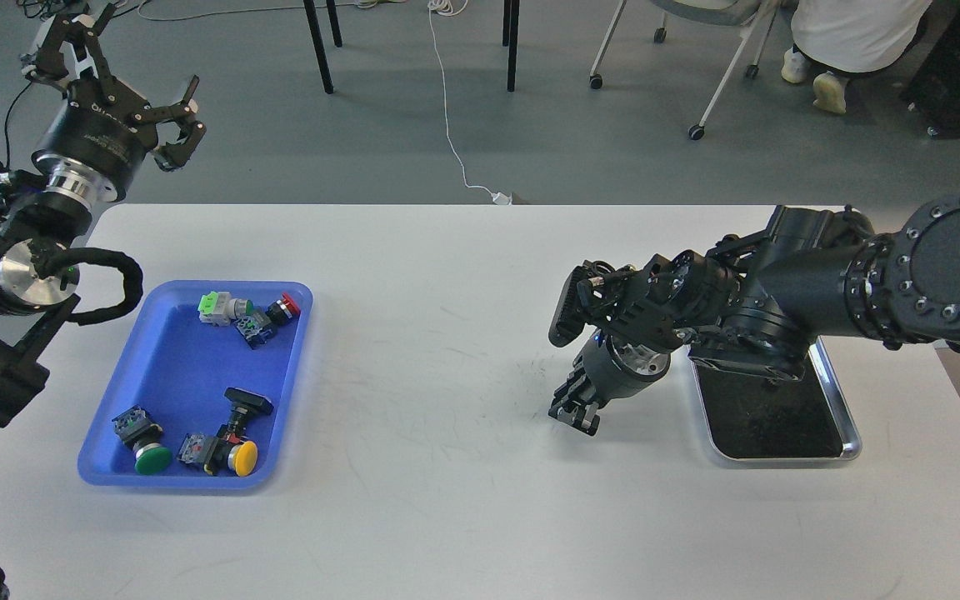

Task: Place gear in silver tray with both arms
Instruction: 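Lower the right gripper onto the second gear and close it, then move the gear over the silver tray and open the right gripper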

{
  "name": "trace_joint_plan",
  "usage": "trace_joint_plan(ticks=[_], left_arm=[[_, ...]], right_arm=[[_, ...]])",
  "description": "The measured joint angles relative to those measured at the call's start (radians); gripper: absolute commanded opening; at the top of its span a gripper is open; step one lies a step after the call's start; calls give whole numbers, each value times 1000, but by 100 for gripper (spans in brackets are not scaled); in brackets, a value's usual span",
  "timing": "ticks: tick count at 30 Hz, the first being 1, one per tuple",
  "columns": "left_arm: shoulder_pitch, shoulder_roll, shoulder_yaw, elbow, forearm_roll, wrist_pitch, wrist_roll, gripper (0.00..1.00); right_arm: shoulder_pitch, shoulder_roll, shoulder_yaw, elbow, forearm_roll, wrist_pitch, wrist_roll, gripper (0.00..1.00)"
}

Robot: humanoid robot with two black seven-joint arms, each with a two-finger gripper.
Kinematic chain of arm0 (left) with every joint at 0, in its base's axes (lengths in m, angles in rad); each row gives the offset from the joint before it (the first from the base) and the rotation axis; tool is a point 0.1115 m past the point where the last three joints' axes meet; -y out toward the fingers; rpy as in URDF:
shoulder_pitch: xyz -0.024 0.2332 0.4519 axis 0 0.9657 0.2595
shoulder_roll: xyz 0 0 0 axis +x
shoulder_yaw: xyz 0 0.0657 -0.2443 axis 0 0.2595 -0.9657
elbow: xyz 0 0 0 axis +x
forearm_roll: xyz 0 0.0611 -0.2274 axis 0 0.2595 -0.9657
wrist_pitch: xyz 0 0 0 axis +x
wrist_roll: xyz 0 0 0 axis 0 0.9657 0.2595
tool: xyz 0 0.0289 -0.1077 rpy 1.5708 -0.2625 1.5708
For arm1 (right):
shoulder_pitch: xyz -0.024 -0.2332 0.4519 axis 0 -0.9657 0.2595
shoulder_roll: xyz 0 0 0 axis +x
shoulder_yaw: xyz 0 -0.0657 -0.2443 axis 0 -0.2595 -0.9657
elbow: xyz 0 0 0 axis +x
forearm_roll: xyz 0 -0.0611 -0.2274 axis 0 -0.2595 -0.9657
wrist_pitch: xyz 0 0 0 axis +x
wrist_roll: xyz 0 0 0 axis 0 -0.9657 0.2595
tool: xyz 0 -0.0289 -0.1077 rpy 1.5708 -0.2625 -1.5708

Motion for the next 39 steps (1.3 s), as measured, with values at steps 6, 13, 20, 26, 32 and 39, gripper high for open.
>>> trace_joint_plan(ticks=[6, 13, 20, 26, 32, 39], left_arm=[[0, 10, -1, 0, 0, 1, 0, 98], [-1, 28, -1, -1, 0, -3, 1, 98], [-1, 29, 4, -2, 0, -5, 1, 98], [-1, 24, 10, -2, 0, -5, 1, 98], [-1, 19, 11, -2, 3, 1, 2, 98], [-2, 18, 12, -9, 6, 4, 3, 98]], right_arm=[[71, 0, 2, 12, 1, -7, 1, 13], [172, -162, -29, 99, -74, -5, 1, 13], [116, -421, -57, 118, -204, -13, 1, 14], [31, -526, -54, 115, -253, -34, 1, 16], [-16, -537, -35, 114, -257, -44, 1, 24], [-35, -536, -16, 118, -257, -46, 1, 44]])
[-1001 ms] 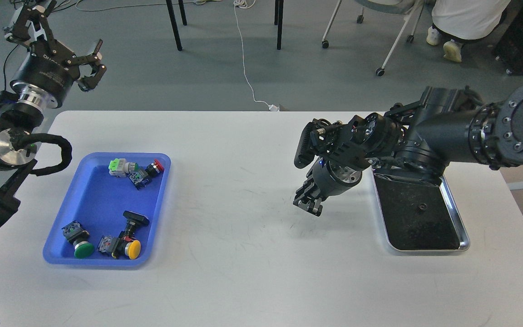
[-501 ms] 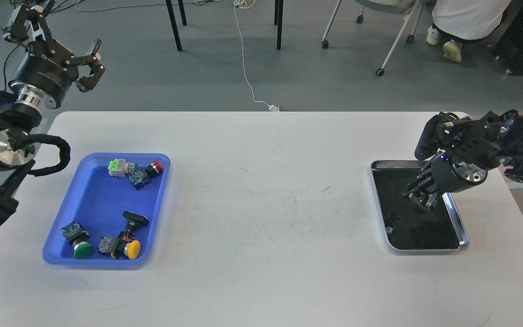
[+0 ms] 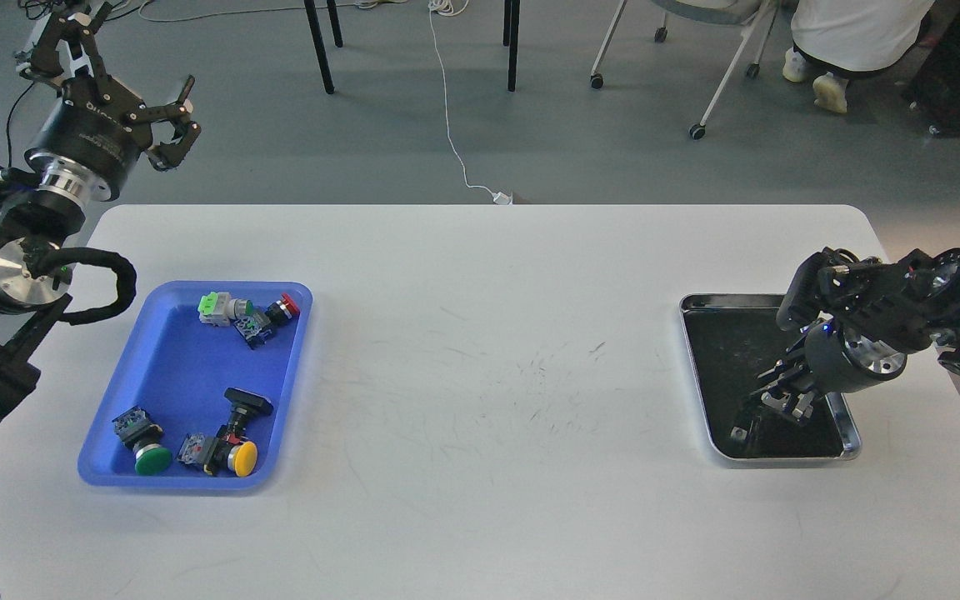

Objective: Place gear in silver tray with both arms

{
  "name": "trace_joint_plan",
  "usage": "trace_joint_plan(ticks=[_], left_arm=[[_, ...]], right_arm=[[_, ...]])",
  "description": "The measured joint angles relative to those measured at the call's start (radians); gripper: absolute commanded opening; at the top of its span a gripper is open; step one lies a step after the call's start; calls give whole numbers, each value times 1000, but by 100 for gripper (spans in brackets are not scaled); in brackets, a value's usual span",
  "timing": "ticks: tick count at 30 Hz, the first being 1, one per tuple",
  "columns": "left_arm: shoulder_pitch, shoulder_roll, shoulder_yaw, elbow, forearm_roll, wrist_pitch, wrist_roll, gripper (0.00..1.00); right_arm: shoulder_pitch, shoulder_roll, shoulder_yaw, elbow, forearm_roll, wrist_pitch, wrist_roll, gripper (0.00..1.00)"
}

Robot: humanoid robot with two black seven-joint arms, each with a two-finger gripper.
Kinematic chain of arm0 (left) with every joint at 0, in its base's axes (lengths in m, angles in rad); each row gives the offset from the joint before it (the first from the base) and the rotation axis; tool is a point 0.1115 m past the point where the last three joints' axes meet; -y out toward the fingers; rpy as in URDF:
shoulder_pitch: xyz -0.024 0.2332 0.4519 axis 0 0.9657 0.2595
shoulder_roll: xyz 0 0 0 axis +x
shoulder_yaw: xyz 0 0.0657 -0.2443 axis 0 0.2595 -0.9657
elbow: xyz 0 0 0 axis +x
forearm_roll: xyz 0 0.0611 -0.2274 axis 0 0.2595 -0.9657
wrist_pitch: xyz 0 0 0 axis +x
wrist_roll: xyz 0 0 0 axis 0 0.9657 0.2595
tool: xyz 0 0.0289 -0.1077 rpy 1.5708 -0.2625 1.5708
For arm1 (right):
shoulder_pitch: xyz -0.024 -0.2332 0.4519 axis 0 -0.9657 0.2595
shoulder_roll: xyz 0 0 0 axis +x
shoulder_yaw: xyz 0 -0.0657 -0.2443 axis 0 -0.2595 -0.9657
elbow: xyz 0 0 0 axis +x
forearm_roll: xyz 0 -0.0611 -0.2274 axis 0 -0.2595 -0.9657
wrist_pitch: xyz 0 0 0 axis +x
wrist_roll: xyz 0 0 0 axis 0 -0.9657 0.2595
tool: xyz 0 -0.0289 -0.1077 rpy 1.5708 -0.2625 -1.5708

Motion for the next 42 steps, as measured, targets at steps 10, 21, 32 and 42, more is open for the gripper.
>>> trace_joint_plan(ticks=[10, 21, 32, 42], left_arm=[[-9, -1, 1, 0, 4, 1, 5, 98], [-14, -6, 0, 12, 6, -8, 9, 98], [-13, -104, -6, 17, -3, -9, 12, 98], [37, -176, -45, 17, -11, -9, 6, 98]], right_arm=[[18, -28, 124, 12, 26, -11, 0, 99], [-113, -84, 804, -163, 434, -15, 0, 99], [-326, 29, 1153, -285, 912, -24, 0, 99], [-420, 52, 1272, -290, 1546, -15, 0, 99]])
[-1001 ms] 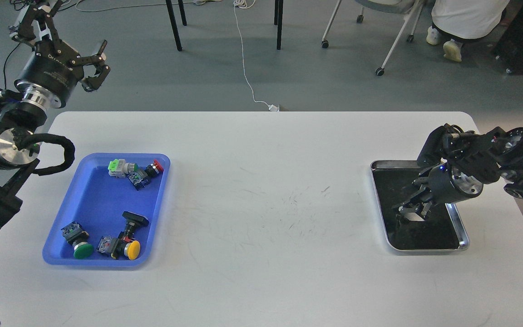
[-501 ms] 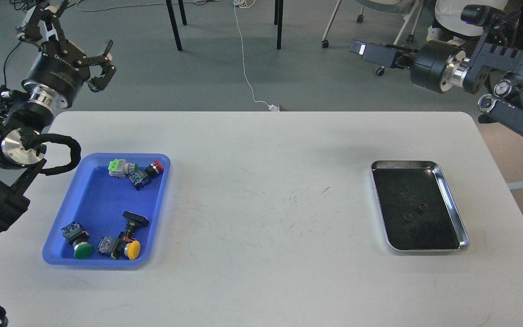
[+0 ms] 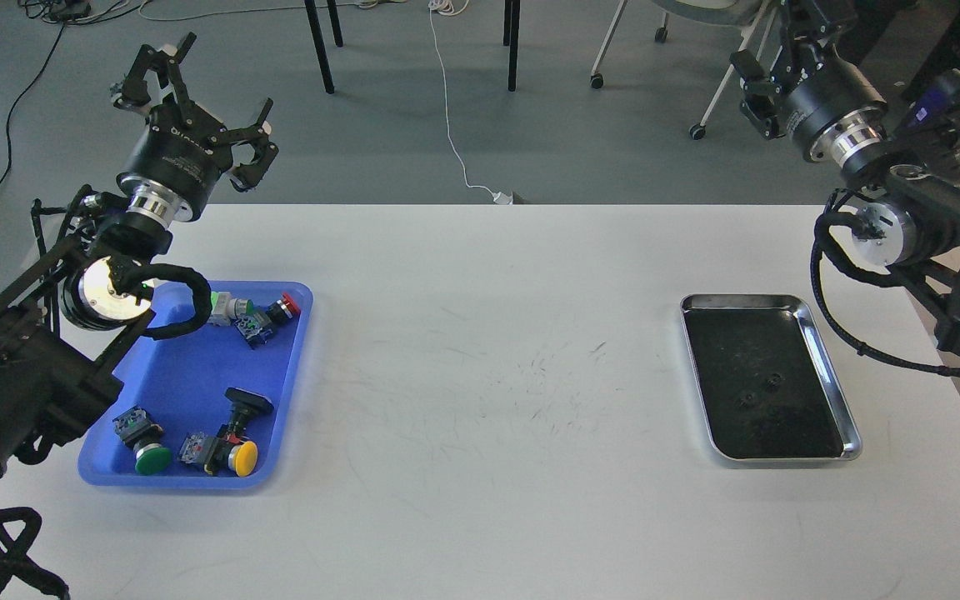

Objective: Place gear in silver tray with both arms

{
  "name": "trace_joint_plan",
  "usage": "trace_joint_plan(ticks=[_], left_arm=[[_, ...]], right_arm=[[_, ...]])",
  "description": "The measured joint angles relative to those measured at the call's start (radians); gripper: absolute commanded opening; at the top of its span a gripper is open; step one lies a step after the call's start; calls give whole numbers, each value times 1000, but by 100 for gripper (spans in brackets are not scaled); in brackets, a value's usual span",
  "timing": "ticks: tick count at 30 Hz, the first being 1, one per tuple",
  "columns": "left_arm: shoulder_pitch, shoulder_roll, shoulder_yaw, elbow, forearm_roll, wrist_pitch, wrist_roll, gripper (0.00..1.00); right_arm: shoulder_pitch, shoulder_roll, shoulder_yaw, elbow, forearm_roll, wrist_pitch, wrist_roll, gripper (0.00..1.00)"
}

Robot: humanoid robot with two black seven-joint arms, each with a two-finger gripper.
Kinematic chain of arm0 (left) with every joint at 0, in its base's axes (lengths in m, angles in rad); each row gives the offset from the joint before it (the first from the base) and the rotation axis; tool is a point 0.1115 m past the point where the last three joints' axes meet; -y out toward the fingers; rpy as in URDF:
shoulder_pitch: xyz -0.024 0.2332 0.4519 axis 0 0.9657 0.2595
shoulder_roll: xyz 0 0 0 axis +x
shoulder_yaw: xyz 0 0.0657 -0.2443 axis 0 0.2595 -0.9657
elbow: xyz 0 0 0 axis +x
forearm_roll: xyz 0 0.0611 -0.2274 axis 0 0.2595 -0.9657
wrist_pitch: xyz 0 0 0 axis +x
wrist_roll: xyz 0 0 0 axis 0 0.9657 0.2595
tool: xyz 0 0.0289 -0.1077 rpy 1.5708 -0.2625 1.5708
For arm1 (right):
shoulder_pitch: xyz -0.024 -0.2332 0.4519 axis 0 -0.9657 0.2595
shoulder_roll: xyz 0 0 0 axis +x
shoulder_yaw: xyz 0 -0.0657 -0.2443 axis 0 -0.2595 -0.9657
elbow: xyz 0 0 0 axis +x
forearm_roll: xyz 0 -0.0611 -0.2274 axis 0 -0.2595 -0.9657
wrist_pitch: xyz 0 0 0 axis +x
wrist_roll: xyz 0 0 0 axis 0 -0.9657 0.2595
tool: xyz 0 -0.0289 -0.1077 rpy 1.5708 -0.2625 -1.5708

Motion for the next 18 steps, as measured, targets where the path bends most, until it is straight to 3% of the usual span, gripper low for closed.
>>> trace_joint_plan(ticks=[8, 18], left_arm=[[9, -45, -16, 94, -59, -34, 5, 98], [-2, -96, -26, 133, -74, -68, 9, 98]], right_arm=[[-107, 33, 173, -26, 104, 13, 0, 99], [-185, 110, 468, -50, 200, 145, -10, 99]])
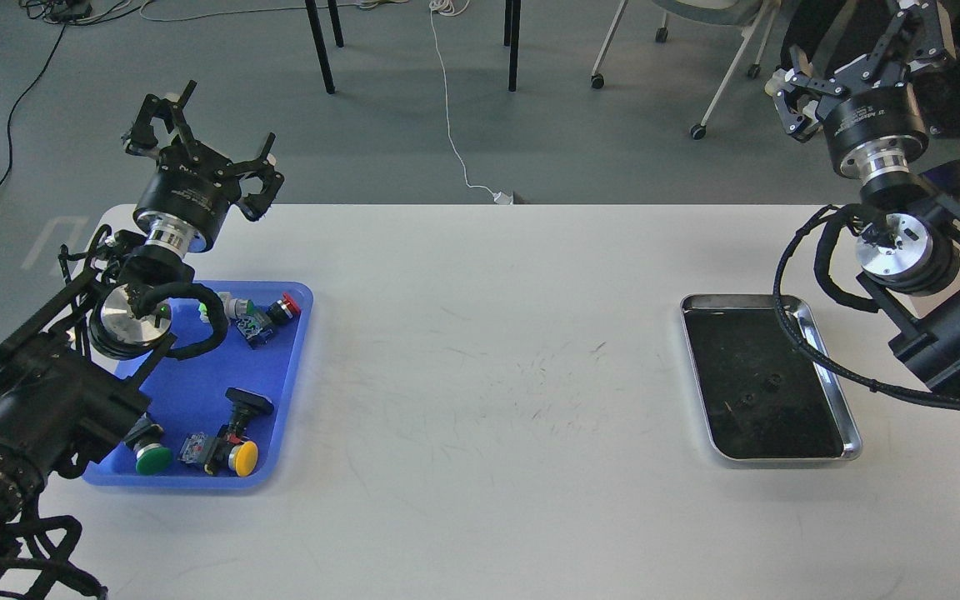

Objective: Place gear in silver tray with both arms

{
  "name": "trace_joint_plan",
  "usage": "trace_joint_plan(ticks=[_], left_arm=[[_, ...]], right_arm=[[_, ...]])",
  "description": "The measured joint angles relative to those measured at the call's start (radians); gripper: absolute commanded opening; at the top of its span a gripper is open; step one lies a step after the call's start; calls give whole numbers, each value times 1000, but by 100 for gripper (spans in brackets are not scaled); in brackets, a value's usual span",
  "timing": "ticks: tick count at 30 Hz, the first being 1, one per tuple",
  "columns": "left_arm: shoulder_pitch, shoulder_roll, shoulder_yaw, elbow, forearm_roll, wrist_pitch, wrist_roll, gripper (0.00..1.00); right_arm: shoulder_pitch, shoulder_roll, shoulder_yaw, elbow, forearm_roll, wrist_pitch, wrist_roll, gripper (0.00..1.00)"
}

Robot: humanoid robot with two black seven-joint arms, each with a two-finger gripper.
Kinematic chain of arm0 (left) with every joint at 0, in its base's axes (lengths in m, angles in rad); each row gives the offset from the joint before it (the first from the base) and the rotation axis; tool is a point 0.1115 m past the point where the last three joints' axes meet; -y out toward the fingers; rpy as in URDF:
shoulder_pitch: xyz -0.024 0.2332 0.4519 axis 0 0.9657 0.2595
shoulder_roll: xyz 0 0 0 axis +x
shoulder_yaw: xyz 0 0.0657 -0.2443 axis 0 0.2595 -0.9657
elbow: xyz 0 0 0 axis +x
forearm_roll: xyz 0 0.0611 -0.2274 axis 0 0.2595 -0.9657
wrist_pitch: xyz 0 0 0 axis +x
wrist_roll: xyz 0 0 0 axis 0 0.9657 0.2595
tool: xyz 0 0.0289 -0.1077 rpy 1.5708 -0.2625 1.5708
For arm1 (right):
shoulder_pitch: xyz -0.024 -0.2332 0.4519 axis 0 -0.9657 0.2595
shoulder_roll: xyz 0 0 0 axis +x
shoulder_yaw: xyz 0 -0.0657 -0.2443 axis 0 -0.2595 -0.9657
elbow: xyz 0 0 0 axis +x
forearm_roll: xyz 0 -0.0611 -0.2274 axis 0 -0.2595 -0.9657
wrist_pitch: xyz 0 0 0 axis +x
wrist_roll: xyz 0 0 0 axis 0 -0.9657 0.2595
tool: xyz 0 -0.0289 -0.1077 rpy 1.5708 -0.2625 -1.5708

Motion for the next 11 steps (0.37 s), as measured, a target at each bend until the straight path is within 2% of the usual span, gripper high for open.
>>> trace_joint_plan(ticks=[5, 11], left_arm=[[-5, -5, -14, 0, -9, 4, 1, 98], [-6, 0, -14, 0, -8, 20, -8, 98]], right_arm=[[-11, 41, 98, -59, 117, 80, -113, 99], [-12, 94, 134, -147, 132, 93, -135, 99]])
